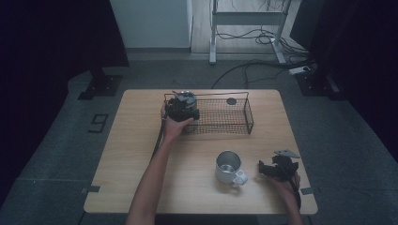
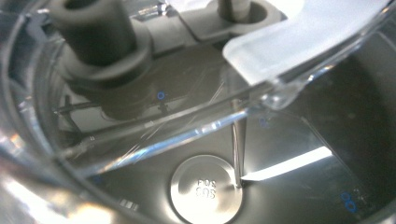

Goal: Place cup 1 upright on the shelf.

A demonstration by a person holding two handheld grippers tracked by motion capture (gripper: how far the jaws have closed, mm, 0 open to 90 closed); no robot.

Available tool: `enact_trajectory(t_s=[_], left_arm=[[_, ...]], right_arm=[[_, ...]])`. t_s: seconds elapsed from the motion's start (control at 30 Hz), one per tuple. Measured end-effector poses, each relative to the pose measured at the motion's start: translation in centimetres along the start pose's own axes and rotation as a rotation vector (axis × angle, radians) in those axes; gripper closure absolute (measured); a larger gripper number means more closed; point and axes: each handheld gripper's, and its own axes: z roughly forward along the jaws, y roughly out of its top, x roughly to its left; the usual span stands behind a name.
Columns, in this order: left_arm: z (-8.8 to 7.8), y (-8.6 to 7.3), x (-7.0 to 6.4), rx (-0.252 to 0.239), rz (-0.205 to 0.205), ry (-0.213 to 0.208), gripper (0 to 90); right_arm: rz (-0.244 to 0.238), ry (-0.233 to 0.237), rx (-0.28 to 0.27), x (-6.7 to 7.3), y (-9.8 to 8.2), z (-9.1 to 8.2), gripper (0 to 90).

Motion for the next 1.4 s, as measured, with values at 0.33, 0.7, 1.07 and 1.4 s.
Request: enact_trajectory(t_s=[0.33, 0.7, 1.07, 1.4], left_arm=[[-0.6, 0.3, -0.1, -0.017, 0.033, 0.012, 2.2], [-1.8, 0.4, 0.3, -0.041, -0.001, -0.029, 2.4], [-4.5, 0.2, 0.7, -0.09, 0.009, -0.071, 2.6], [-5.8, -0.8, 1.3, -0.085, 0.005, -0.075, 2.8]], right_arm=[[0.001, 0.0, 0.0, 0.0, 0.0, 0.0, 1.9], [0.001, 0.0, 0.0, 0.0, 0.0, 0.0, 1.9], [0.001, -0.001, 0.001, 0.0, 0.0, 0.0, 1.8], [0.001, -0.003, 0.0, 0.0, 0.0, 0.1, 1.5]])
